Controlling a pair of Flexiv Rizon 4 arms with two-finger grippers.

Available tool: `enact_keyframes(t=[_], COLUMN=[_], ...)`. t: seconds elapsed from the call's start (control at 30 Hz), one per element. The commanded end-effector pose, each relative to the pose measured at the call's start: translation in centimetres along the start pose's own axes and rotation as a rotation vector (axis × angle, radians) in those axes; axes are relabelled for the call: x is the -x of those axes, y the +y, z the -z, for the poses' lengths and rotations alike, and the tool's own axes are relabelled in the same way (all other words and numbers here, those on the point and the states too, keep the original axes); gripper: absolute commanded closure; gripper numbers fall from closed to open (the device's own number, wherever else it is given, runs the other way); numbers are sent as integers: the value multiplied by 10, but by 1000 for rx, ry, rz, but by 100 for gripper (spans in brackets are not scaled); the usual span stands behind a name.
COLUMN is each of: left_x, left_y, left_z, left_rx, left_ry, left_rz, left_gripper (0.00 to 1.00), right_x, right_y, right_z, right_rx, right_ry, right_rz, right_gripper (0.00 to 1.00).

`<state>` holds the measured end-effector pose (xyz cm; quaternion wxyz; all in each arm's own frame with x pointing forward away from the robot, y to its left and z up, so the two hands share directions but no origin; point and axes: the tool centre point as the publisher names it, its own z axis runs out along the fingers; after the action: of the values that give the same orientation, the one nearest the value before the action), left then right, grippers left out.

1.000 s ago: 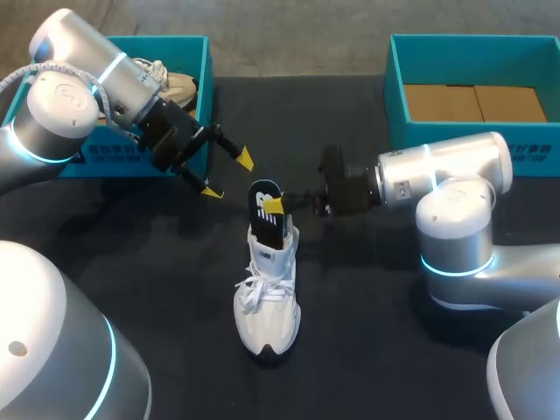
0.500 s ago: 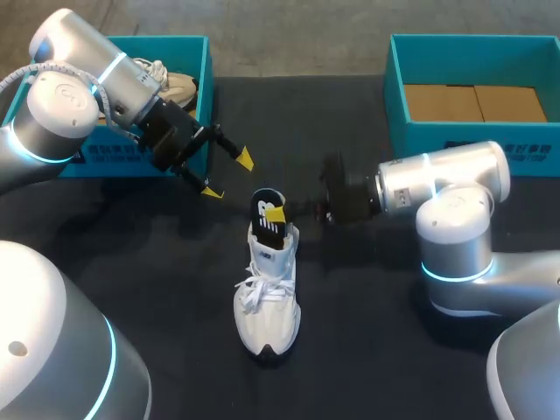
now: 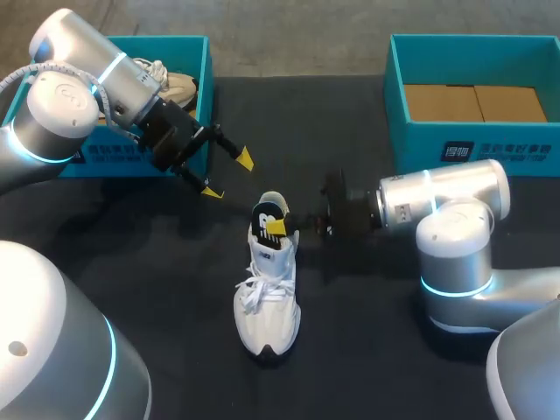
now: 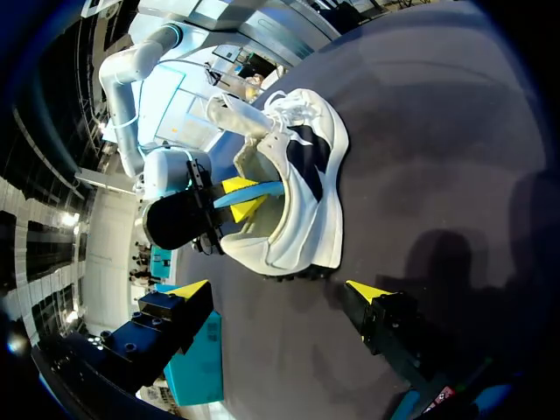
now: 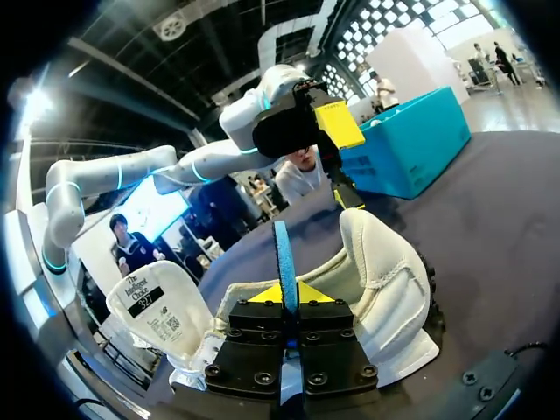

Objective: Take the shoe out of the shoebox, open the shoe tongue, remove and reinsert the insole, then place the shoe into the shoebox

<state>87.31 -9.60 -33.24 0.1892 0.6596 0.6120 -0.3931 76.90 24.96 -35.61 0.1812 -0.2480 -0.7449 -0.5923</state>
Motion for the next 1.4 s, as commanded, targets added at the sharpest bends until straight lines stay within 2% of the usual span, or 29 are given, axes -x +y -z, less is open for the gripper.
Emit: enact_keyframes(t=[0.03,0.13,0.2,0.23,0.33,0.83,1.2,1.23,1.27,1.4], left_x=[0,0,0,0,0,0,0,0,0,0], left_y=[0,0,0,0,0,0,0,0,0,0], left_z=[0,0,0,0,0,0,0,0,0,0], left_rx=[0,0,0,0,0,0,0,0,0,0], left_ry=[3,3,3,3,3,3,3,3,3,3], left_rz=[0,0,0,0,0,0,0,0,0,0], left_gripper=[0,0,0,0,0,0,0,0,0,0], right_x=[-1,-2,-3,-4,-5,-1,1,1,1,5], right_y=[-6,-5,-3,-1,4,30,39,40,40,38], right_z=[-3,-3,-3,-3,-2,-1,1,2,2,3], right_rx=[5,9,13,14,13,-1,0,1,0,1], right_ry=[-5,-6,-11,-13,-18,-20,-28,-33,-39,-49], right_rz=[-3,-5,1,3,14,52,67,68,67,61], right_gripper=[100,98,68,60,58,60,64,94,100,100])
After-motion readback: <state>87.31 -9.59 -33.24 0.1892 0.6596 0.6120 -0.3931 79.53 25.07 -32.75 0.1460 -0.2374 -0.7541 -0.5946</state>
